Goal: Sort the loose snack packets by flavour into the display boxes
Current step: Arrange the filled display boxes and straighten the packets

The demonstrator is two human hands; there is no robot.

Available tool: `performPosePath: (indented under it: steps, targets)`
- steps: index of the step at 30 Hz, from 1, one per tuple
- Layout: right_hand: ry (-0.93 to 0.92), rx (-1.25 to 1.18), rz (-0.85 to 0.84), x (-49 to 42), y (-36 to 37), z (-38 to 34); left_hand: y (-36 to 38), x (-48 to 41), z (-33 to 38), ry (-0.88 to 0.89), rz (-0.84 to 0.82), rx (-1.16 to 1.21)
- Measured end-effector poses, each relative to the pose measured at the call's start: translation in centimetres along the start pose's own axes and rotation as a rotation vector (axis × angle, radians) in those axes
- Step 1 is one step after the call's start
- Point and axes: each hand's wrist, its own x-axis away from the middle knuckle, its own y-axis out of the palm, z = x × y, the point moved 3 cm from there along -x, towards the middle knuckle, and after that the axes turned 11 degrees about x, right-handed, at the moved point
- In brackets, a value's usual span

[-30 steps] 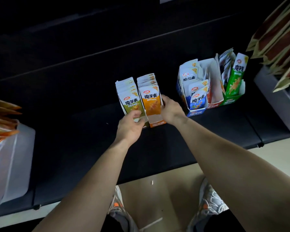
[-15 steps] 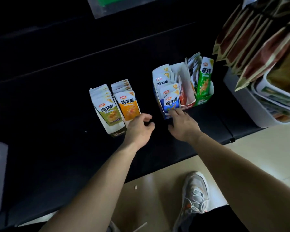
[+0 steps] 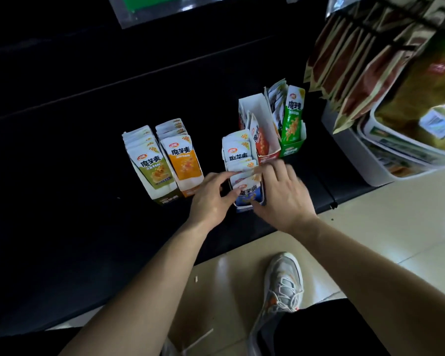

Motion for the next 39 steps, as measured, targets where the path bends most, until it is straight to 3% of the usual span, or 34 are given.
performPosePath:
  steps: [5,9,20,28,35,39]
  targets:
    - [-0.312,0.249,-0.283,-4.9,1.3,-0.5,0.1,-0.2,0.8,0.061,-0.002,0.045]
    - [-0.338,0.339,-0.427,-8.3,2.4,-0.1,-1.1,-0.4,-1.1,-0.059,-0.005,0.197]
    - [-0.299,0.389,-0.458,-9.7,3.9,-0.7,-2.6,-1.1,-3.8,-0.166,0.06,0.362]
    - [-0.299,0.252,-0.466,-8.9,4.0,-0.2,-1.3,-0.5,-3.4,-0.194,-0.123,0.387]
    - [-0.294,0.275,-0.391,-7.8,3.5,-0.3,1.1,0.0,-3.1,-0.25,-0.194,0.534]
    - [-0.316,0.234,-0.261,-7.1,3.7,0.1,1.5,-0.4,-3.0,-0.283,-0.169,0.549]
